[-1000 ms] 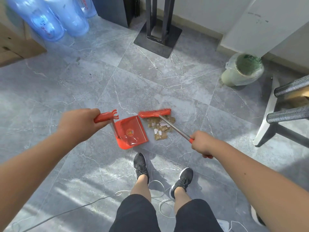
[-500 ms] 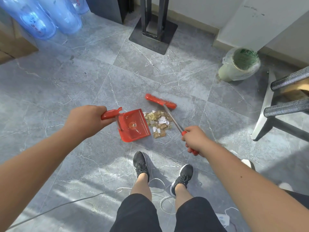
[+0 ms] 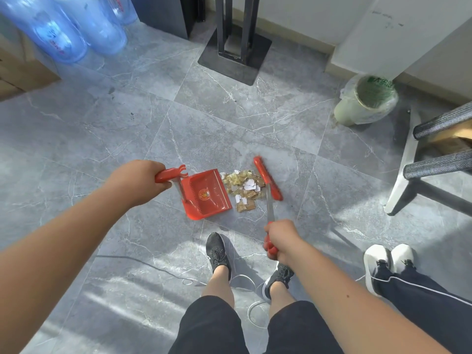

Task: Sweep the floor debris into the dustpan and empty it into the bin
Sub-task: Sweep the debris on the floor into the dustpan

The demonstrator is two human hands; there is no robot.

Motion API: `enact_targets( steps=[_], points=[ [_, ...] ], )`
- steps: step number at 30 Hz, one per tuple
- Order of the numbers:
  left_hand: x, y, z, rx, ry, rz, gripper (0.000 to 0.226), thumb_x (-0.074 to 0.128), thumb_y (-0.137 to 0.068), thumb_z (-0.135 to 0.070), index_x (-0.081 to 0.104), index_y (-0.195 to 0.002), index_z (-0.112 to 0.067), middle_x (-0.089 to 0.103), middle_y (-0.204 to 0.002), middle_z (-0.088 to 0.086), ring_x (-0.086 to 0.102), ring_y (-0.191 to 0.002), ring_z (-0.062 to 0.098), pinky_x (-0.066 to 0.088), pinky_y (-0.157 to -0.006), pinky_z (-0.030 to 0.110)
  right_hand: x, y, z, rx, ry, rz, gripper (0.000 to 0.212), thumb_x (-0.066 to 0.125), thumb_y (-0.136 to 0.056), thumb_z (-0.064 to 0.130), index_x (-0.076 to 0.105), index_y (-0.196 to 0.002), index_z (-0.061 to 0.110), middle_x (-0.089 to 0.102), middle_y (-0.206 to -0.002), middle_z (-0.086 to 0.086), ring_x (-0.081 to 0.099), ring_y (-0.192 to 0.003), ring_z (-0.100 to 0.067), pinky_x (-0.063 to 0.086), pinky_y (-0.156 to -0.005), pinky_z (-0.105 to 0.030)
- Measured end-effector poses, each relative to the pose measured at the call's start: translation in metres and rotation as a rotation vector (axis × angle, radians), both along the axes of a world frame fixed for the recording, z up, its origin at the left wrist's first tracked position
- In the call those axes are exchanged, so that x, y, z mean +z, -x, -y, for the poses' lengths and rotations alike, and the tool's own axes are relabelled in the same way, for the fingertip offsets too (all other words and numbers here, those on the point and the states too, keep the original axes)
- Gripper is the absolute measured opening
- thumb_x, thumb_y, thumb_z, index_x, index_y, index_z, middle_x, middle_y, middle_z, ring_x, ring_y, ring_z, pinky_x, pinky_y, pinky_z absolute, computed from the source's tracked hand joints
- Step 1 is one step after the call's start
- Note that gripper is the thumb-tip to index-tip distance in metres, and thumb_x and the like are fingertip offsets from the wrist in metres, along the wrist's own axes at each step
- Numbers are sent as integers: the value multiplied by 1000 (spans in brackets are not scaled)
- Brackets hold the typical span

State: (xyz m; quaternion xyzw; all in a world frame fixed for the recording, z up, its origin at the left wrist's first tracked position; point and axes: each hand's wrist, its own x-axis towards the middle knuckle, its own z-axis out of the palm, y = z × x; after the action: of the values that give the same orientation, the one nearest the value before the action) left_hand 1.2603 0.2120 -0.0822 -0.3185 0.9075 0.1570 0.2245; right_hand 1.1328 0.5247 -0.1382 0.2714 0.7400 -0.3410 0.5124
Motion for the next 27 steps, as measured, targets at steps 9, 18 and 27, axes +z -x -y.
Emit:
enact_targets(
  steps=[9, 18, 27],
  points=[
    [1, 10, -16, -43, -37, -39, 36, 62, -90, -56, 60, -77, -22, 56, -69, -7, 53, -69, 20, 34, -55, 30, 12, -25, 32, -64, 102, 90, 12, 42, -95, 2, 51, -90, 7, 41, -62, -7, 39, -42, -14, 29, -36, -16],
    [-3, -4, -9, -13, -63, -25, 36, 63, -89, -57, 59, -75, -23, 59, -71, -5, 56, -68, 17, 40, -57, 31, 27, -43, 39, 44, 154, 197, 14, 43, -96, 5, 49, -85, 11, 38, -54, -4, 35, -36, -11, 25, -35, -14],
    [-5, -15, 1, 9, -49, 12, 33, 64, -90, -53, 56, -75, -25, 57, -72, -6, 52, -67, 16, 35, -57, 30, 40, -62, 29, 82, 227, 236, 11, 48, -96, 11, 54, -92, 19, 43, -61, -6, 37, -42, -12, 23, -43, -14]
  ],
)
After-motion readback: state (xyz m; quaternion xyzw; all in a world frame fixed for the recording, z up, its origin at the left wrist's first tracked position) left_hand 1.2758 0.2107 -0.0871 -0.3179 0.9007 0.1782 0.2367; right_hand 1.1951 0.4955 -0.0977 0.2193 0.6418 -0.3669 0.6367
